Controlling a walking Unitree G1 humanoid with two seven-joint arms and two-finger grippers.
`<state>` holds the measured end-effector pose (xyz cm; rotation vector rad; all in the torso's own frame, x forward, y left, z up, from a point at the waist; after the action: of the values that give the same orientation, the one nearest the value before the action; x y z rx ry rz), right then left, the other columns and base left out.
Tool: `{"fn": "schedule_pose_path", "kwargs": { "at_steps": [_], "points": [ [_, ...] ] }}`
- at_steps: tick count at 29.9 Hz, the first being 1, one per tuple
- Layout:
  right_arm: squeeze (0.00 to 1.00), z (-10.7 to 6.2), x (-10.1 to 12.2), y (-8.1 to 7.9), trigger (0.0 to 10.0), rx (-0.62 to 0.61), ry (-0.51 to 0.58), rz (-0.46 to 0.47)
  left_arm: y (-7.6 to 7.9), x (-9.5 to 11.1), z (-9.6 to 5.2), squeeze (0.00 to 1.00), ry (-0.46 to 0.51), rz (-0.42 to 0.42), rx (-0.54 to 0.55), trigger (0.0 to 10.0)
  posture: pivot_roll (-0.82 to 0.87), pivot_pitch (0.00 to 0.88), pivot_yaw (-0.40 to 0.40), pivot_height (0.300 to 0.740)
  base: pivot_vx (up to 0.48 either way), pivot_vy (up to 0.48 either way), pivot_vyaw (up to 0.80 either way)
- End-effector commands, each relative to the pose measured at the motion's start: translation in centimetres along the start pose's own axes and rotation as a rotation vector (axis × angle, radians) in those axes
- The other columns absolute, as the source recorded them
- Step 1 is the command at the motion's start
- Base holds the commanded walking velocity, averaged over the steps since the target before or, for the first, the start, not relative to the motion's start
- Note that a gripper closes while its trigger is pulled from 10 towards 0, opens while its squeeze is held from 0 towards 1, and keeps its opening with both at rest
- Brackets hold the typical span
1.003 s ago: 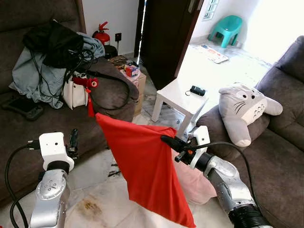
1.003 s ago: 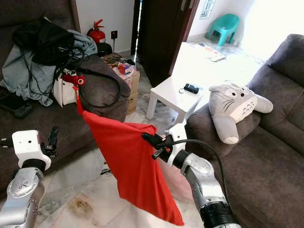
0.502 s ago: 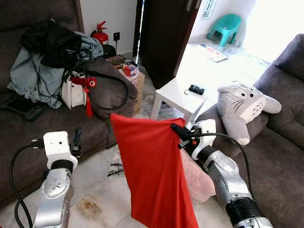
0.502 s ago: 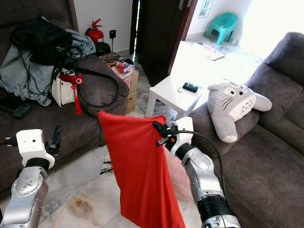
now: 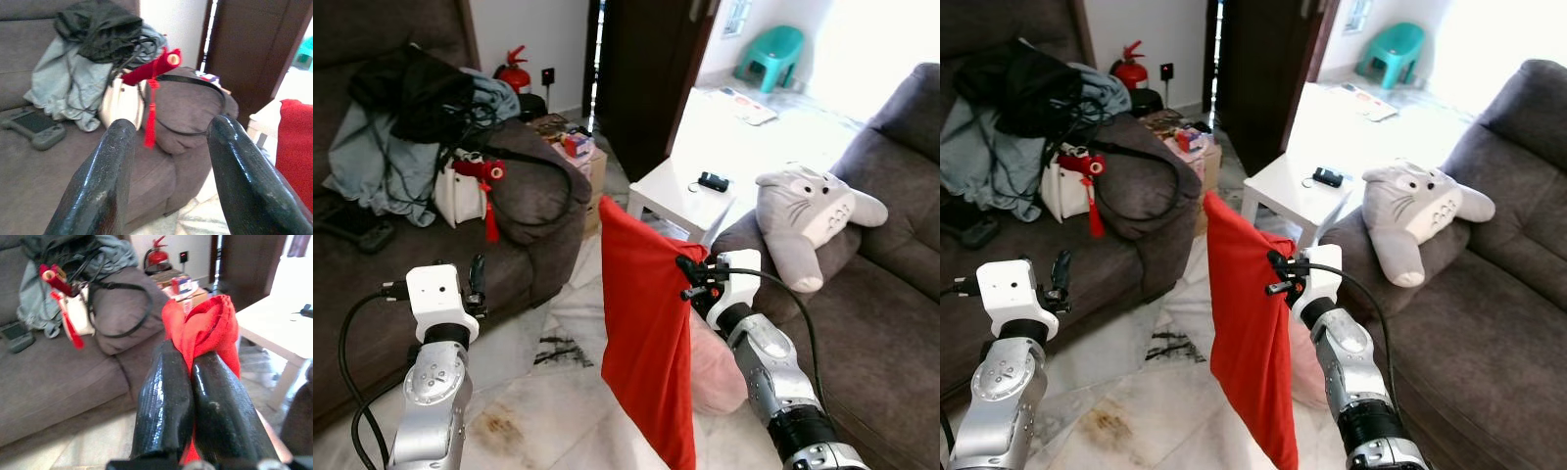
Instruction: Move the pillow to the sofa from floor
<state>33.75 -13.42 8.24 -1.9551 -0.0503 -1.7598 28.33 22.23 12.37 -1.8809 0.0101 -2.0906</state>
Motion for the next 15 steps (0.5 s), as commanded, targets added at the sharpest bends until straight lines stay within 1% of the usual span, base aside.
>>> {"fn": "schedule_pose_path", "kwargs": {
  "at_steps": [1,11,15],
  "points": [
    [0.00,0.70,3.58,0.18,10.0,0.008,0.147,-0.053,0.29,0.03,0.02,0.00,0.003,0.005,0.004,10.0,0.29,0.012,-0.188,0.740,0.000,0.000,-0.70],
    [0.00,0.85,3.63,0.16,10.0,-0.001,0.156,-0.051,0.28,0.12,0.02,0.00,0.010,0.008,0.008,10.0,0.29,0.019,-0.187,0.740,0.000,0.000,-0.70],
    [0.00,0.86,3.78,0.47,10.0,-0.015,0.158,-0.052,0.51,0.16,0.04,0.00,0.011,0.003,0.006,10.0,0.29,0.024,-0.189,0.740,0.000,0.000,-0.70]
  ]
}}
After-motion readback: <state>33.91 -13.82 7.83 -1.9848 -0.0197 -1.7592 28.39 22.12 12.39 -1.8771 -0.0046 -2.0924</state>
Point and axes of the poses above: a point about 5 cm out from each wrist's last joint towards the gripper, its own z axis pointing out of the wrist towards the gripper, its own x axis along the axis of the wrist's last joint, y = z × x, the point moved 1 cm from there along z, pointing out of the wrist towards the gripper, and after that the axes turned 9 degrees about z, right-handed, at the moved point
